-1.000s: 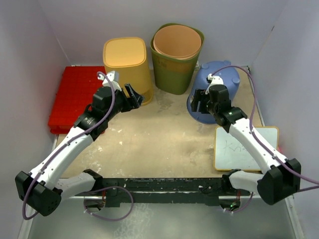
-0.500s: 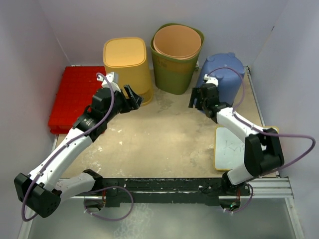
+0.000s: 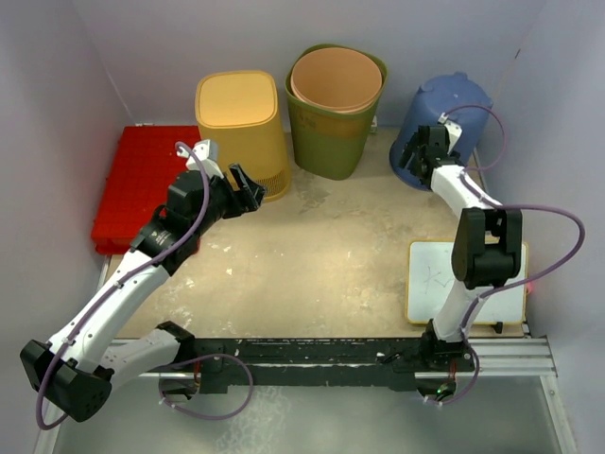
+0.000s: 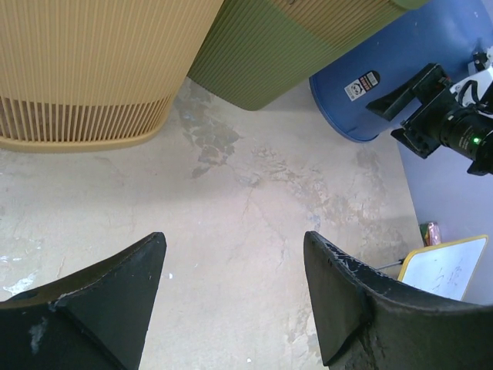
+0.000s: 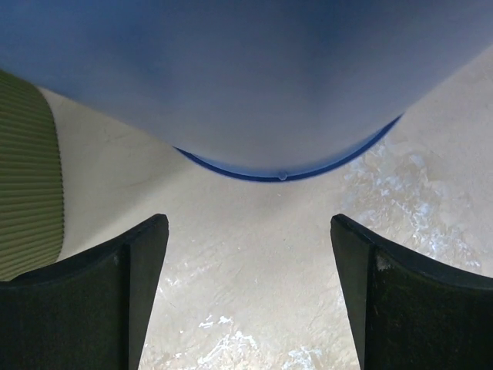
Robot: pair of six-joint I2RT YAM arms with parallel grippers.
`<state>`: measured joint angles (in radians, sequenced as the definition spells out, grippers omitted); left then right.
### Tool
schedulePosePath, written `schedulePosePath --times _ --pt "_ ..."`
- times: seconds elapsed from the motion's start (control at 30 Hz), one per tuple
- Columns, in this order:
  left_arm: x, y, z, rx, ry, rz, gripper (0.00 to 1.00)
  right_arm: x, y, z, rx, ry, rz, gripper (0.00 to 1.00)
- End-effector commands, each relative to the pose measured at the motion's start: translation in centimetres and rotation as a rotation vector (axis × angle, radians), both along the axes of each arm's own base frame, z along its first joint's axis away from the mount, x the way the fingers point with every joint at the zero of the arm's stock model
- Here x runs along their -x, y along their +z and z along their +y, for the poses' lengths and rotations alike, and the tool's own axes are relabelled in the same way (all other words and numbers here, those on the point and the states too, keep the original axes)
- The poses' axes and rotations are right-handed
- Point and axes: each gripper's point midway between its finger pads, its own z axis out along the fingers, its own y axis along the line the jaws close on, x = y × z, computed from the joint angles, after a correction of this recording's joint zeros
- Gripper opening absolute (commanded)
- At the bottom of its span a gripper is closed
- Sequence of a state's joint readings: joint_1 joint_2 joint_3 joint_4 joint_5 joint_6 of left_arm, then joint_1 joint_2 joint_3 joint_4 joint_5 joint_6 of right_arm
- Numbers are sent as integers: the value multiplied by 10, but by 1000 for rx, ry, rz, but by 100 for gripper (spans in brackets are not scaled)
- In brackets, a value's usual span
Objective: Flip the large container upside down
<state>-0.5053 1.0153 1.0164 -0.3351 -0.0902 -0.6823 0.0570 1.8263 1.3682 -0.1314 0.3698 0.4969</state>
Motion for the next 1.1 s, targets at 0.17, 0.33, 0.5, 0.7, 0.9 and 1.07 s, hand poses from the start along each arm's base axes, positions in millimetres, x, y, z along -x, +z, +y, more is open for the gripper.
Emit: schedulePosePath --times 0.17,0.33,0.5,0.7,0.9,1.07 --pt "-1 11 10 -52 24 -45 70 23 96 27 -110 130 -213 86" --pt "-6 22 23 -89 84 -71 71 40 169 71 -166 364 -386 85" --pt "-8 22 25 -95 97 -75 71 38 230 104 -171 437 -465 83" --pt "-6 15 22 -78 89 -53 71 5 269 151 -169 490 -472 77" --pt "0 14 27 -65 103 -54 71 -20 262 191 -192 524 -416 70" --pt "1 12 26 -65 99 -47 72 -21 253 203 -157 482 -380 68"
